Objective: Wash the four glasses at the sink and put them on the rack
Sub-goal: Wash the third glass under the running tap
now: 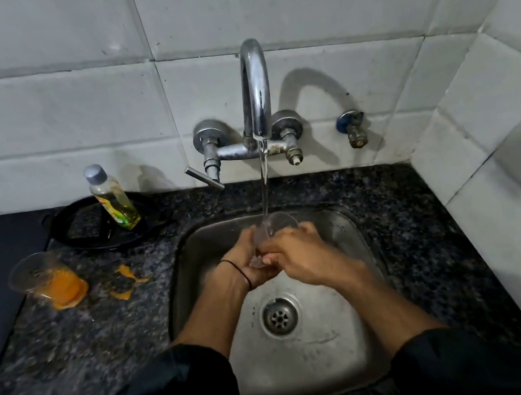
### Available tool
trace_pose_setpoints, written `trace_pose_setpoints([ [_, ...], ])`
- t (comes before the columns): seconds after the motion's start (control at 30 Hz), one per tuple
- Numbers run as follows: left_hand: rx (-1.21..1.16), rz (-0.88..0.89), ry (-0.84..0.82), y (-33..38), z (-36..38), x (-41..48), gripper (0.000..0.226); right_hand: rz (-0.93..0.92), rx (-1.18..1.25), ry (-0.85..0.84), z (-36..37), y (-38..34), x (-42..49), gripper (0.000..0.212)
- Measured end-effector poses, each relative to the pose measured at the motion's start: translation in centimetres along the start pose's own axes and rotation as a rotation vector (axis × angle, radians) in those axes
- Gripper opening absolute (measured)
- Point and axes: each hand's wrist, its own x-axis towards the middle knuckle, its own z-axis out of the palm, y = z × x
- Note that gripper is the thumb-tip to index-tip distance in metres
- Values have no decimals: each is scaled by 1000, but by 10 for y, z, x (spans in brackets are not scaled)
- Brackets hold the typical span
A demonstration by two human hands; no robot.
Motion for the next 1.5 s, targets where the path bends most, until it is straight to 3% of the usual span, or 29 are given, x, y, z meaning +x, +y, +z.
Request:
trace_pose_setpoints([
  [0.07, -86, 109, -9, -15, -2, 7, 44, 76, -102, -91, -13, -14, 4, 26],
  [0.13, -195, 196, 10, -28, -6, 13, 36, 152, 55, -30, -16, -31, 10, 14],
  [0.17, -214, 228, 32, -30, -8, 14, 35, 184, 104, 18, -16, -38, 13, 18],
  [0.23, -165, 194, 18, -30, -14, 14, 36, 212, 11, 102, -14, -48, 18, 24],
  [0.3, -24, 88, 19, -23, -20, 5, 42, 199, -125, 128, -16, -51, 20, 26],
  [0.37, 258, 99, 150, -8, -25, 2, 47, 171, -174, 119, -25, -52, 19, 26],
  [0.4, 417, 181, 266, 2, -26, 1, 45, 160, -183, 116, -30, -53, 18, 25],
  [0.47, 497, 476, 362, 23, -21, -2, 45, 139, -215, 109, -38, -55, 16, 24],
  [0.53, 390, 721, 282, 45, -7, -11, 59, 124, -236, 77, -44, -59, 13, 20],
  [0.6, 438, 890, 272, 63, 8, -14, 50, 110, -240, 55, -48, -62, 11, 15],
  [0.8, 1230, 1132, 578, 64, 11, -17, 47, 107, -251, 53, -56, -60, 9, 19],
  [0.93, 1447, 1140, 680, 68, 6, -29, 52, 100, -168, 100, -59, -48, 11, 22],
  [1.0, 1314, 1121, 582, 68, 3, -25, 64, 120, -9, 138, -56, -40, 14, 19],
  [1.07, 896, 1058, 391, 53, 0, -26, 71, 167, 205, 211, -51, -35, 17, 19],
  [1.13, 516, 883, 262, 29, -5, -30, 56, 247, 477, 337, -43, -32, 19, 22],
  [1.23, 314, 685, 78, 0, -16, -34, 21, 397, 1109, 399, -30, -25, 15, 26],
  [1.3, 188, 690, -56, -9, -20, -37, 27, 483, 1493, 340, -17, -23, 8, 31],
  [1.4, 271, 784, -93, -18, -11, -41, 50, 652, 1838, 415, 14, -28, 6, 38],
  [1.5, 581, 890, -71, -29, 6, -47, 49, 817, 1878, 521, 34, -36, 4, 35],
])
